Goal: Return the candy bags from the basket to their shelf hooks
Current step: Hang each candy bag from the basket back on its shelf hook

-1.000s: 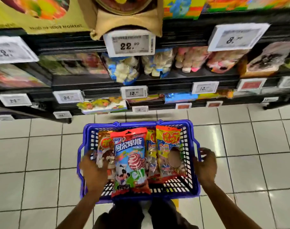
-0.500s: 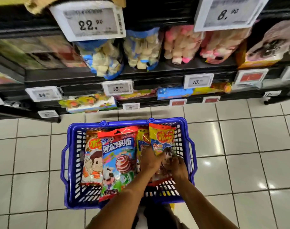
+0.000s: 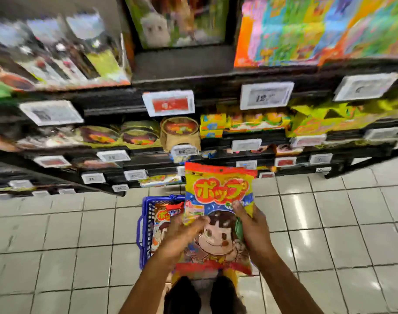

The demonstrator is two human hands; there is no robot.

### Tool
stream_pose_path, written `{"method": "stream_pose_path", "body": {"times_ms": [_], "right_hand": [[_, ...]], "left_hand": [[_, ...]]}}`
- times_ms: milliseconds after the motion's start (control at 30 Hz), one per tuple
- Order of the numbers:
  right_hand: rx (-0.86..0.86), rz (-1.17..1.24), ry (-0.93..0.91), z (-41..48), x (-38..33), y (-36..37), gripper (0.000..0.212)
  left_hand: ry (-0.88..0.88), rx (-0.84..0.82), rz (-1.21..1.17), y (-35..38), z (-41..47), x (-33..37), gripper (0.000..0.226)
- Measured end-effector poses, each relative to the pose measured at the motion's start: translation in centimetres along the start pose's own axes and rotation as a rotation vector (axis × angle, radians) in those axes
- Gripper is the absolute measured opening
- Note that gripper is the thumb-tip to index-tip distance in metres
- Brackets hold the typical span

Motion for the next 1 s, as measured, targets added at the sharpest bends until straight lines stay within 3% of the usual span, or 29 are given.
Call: {"method": "stream_pose_path", "body": {"times_ms": [133, 233, 367, 467, 533, 633, 767, 867, 1000], "right_hand": [[-0.009, 0.043, -0.159, -8.5, -12.2, 1.6, 0.038], [0.023, 0.091, -0.199, -12.7, -17.5, 2.0, 0.063], [0.085, 0.022, -0.449, -19.0, -27.1, 2.1, 0.048], [0.11, 0.052, -0.611, -22.9, -33.4, 1.8, 0.084], [0.129, 0.031, -0.738, -25.4, -37.3, 1.8, 0.095], [0.158, 0.072, -0.857, -28.2, -41.3, 1.1, 0.075], [0.172, 0.129, -0.947, -30.1, -44.1, 0.0, 0.044], [0.195, 0.126, -0.958, -30.2, -45.2, -1.1, 0.048], [0.131, 0.18, -0.949, -28.6, -47.4, -3.3, 0.039]], "left_hand": [[0.219, -0.123, 0.081, 0.0, -9.4, 11.4, 0.035], [0.335, -0.117, 0.106, -0.3, -13.5, 16.9, 0.029], [0.522, -0.113, 0.085, -0.9, -19.7, 24.5, 0.015], [0.676, -0.104, 0.088, -1.3, -23.5, 29.6, 0.021], [0.749, -0.139, 0.121, -0.9, -25.2, 32.0, 0.02], [0.832, -0.162, 0.133, -0.4, -27.5, 34.4, 0.01], [0.874, -0.182, 0.09, 0.9, -29.5, 35.7, 0.016], [0.897, -0.194, 0.057, 2.1, -30.1, 36.3, 0.029], [0.922, -0.225, 0.012, 5.3, -30.0, 37.5, 0.023]]}}
Point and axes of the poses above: each hand's wrist, its own z-axis towards the middle knuckle, its own y-axis out of the palm, x = y × z, the point moved 8 cm from there along z, towards the middle knuckle, and after that the axes turned 1 degree about y, right-handed, at the moved point
